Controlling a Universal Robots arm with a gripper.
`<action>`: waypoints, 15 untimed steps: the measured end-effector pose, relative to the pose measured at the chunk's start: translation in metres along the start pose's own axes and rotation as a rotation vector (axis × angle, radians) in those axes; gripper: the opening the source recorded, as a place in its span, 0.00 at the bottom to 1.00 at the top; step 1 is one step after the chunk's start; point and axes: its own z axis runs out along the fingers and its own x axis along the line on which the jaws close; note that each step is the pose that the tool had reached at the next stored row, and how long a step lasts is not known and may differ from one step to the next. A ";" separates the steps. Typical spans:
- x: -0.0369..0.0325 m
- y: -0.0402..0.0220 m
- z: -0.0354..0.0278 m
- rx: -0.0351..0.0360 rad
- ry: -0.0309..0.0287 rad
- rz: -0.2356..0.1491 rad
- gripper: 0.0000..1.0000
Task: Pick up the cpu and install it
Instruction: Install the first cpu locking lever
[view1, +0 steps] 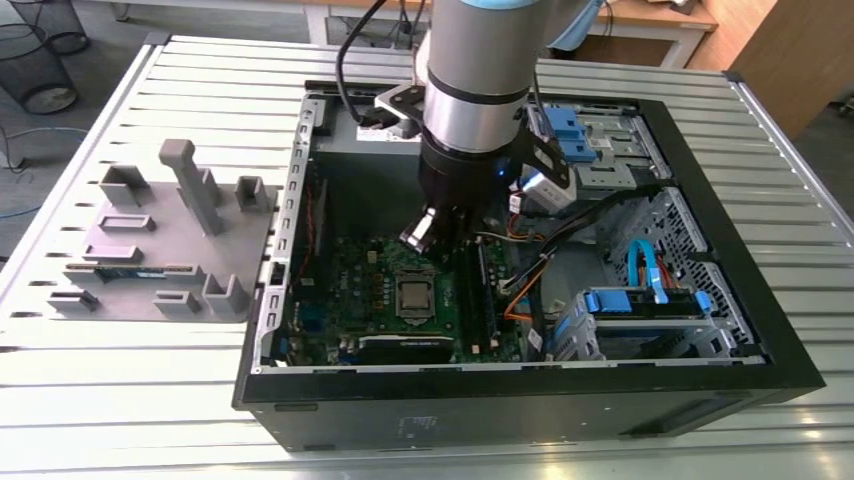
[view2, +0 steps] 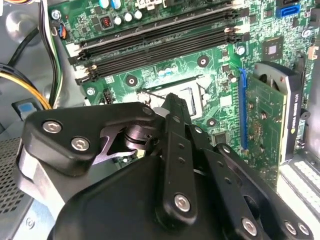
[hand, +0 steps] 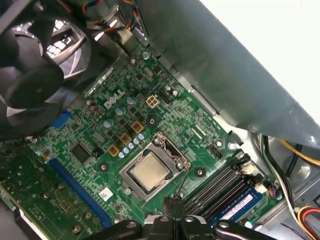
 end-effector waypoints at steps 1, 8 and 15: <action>0.0000 -0.0007 0.0006 0.0002 0.0002 0.000 0.11; -0.0001 -0.0015 0.0023 0.0007 0.0007 0.001 0.11; -0.0001 -0.0016 0.0096 0.0010 0.0012 0.001 0.11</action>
